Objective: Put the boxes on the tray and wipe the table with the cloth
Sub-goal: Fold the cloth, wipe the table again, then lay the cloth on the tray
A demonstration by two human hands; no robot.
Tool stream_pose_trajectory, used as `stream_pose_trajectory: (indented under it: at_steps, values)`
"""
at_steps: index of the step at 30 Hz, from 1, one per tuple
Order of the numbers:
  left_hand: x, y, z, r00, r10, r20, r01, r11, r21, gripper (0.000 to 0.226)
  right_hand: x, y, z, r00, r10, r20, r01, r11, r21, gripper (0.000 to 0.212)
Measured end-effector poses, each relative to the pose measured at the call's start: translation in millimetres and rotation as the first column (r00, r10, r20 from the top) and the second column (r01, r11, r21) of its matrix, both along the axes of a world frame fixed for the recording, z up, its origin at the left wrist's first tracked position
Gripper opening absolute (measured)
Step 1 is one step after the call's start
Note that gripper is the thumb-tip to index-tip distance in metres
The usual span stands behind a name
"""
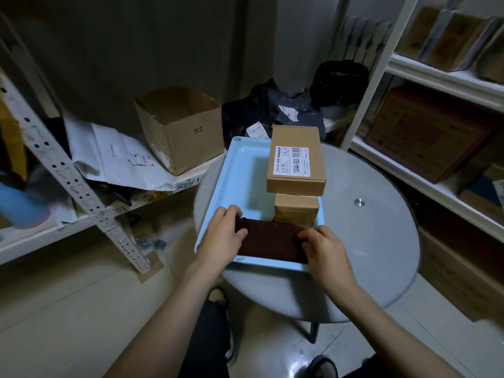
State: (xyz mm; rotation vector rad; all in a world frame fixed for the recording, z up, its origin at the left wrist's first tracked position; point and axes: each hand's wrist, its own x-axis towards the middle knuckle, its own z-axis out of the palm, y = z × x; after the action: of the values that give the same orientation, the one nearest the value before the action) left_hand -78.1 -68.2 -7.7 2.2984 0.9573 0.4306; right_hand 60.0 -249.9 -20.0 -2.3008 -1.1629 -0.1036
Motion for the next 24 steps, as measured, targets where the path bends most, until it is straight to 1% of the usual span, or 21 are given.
stream_pose_trajectory:
  at_steps: [2, 3, 5, 6, 7, 8, 9, 10, 11, 12, 13, 15, 17, 19, 21, 24]
  values:
    - [4.9, 1.6, 1.8, 0.999, -0.011, 0.045, 0.009, 0.999, 0.035, 0.024, 3.4, 4.3, 7.3, 1.000, 0.006, -0.012, -0.006, 0.999, 0.039, 0.031]
    - [6.1, 2.0, 1.8, 0.999, -0.009, 0.051, 0.007, 0.999, 0.045, 0.024, 4.6, 5.4, 11.1, 1.000, 0.009, 0.005, -0.009, 0.997, 0.071, 0.031]
    - [6.4, 0.7, -0.1, 0.999, 0.004, -0.043, 0.000, 0.996, 0.089, 0.026, 3.0, 4.2, 18.4, 0.997, -0.006, 0.081, -0.002, 0.995, 0.103, 0.028]
    - [4.6, -1.5, -1.0, 0.994, 0.024, -0.102, -0.007, 0.986, 0.164, 0.030, -1.2, 3.0, 21.1, 0.993, -0.023, 0.116, 0.012, 0.996, 0.090, 0.023]
    - [3.1, -6.1, -1.4, 0.991, 0.039, -0.130, -0.003, 0.963, 0.270, 0.033, -7.2, -0.5, 22.5, 0.988, -0.033, 0.149, 0.023, 0.997, 0.070, 0.017]
    - [2.7, -14.1, 0.2, 0.994, 0.032, -0.102, 0.008, 0.927, 0.376, 0.035, -14.0, -4.5, 23.0, 0.984, -0.032, 0.174, 0.024, 0.998, 0.050, 0.015]
    - [3.1, -24.7, 1.9, 0.999, -0.010, -0.054, 0.033, 0.894, 0.446, 0.033, -20.8, -8.8, 22.1, 0.981, -0.020, 0.193, 0.016, 1.000, 0.024, 0.017]
    - [3.6, -36.5, 2.5, 0.997, -0.080, -0.016, 0.078, 0.871, 0.485, 0.030, -26.9, -12.7, 19.8, 0.978, 0.001, 0.209, 0.001, 1.000, -0.006, 0.020]
    - [5.5, -50.0, 1.7, 0.986, -0.163, -0.021, 0.151, 0.847, 0.510, 0.026, -30.4, -17.7, 16.6, 0.975, 0.020, 0.223, -0.012, 0.999, -0.035, 0.021]
    - [7.8, -62.2, -1.5, 0.974, -0.222, -0.052, 0.216, 0.822, 0.527, 0.023, -32.4, -22.4, 12.4, 0.971, 0.037, 0.235, -0.022, 0.998, -0.065, 0.020]
    - [9.6, -71.8, -4.7, 0.965, -0.246, -0.091, 0.256, 0.804, 0.537, 0.023, -33.5, -26.7, 8.3, 0.968, 0.051, 0.244, -0.028, 0.995, -0.098, 0.018]
    - [14.0, -79.3, -10.1, 0.963, -0.226, -0.146, 0.269, 0.803, 0.532, 0.024, -33.9, -32.9, 2.4, 0.963, 0.063, 0.261, -0.023, 0.988, -0.151, 0.015]
    - [19.0, -80.2, -12.9, 0.965, -0.198, -0.171, 0.259, 0.816, 0.517, 0.025, -33.4, -35.6, 0.5, 0.962, 0.065, 0.264, -0.019, 0.985, -0.173, 0.015]
    - [20.9, -81.6, -16.4, 0.960, -0.193, -0.201, 0.272, 0.807, 0.525, 0.025, -35.3, -35.5, -0.4, 0.966, 0.076, 0.249, -0.032, 0.984, -0.177, 0.014]
    - [24.8, -88.4, -15.4, 0.954, -0.204, -0.218, 0.291, 0.800, 0.525, 0.022, -34.2, -39.6, -1.3, 0.974, 0.052, 0.223, -0.018, 0.988, -0.153, 0.013]
    - [29.4, -97.6, -15.6, 0.958, -0.198, -0.209, 0.281, 0.797, 0.535, 0.017, -31.5, -47.7, -8.0, 0.980, 0.021, 0.200, 0.002, 0.994, -0.111, 0.015]
